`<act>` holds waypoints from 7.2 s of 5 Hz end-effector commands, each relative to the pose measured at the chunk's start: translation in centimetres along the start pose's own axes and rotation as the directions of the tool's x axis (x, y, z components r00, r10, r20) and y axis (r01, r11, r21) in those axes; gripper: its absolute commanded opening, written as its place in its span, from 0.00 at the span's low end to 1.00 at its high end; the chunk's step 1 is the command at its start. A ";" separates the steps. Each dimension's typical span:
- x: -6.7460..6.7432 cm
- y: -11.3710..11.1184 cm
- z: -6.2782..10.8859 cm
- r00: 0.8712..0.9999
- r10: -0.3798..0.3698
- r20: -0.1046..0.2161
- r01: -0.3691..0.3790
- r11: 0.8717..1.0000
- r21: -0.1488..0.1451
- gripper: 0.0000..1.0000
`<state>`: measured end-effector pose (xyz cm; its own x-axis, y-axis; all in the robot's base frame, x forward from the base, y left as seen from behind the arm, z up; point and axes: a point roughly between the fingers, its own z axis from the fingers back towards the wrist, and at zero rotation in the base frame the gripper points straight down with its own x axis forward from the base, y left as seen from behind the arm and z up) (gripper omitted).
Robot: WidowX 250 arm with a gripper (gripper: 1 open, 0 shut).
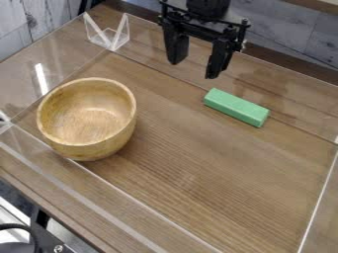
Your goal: Put green stick into wooden bowl
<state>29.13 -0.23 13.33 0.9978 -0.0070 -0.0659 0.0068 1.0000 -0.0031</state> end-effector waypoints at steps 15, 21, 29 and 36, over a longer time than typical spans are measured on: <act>3.6 -1.3 -7.1 -0.468 -0.869 -0.162 0.869 -0.486 0.095 1.00; 5.8 -1.6 -7.7 -0.456 -0.880 -0.137 0.869 -0.473 0.144 1.00; 6.2 -1.7 -12.4 -0.425 -0.888 -0.173 0.887 -0.447 0.115 1.00; 5.4 -2.2 -8.7 -0.493 -0.870 -0.005 0.869 -0.493 -0.043 0.00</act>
<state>32.72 -2.70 2.71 -0.4990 -0.8650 0.0526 0.8520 -0.5008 -0.1524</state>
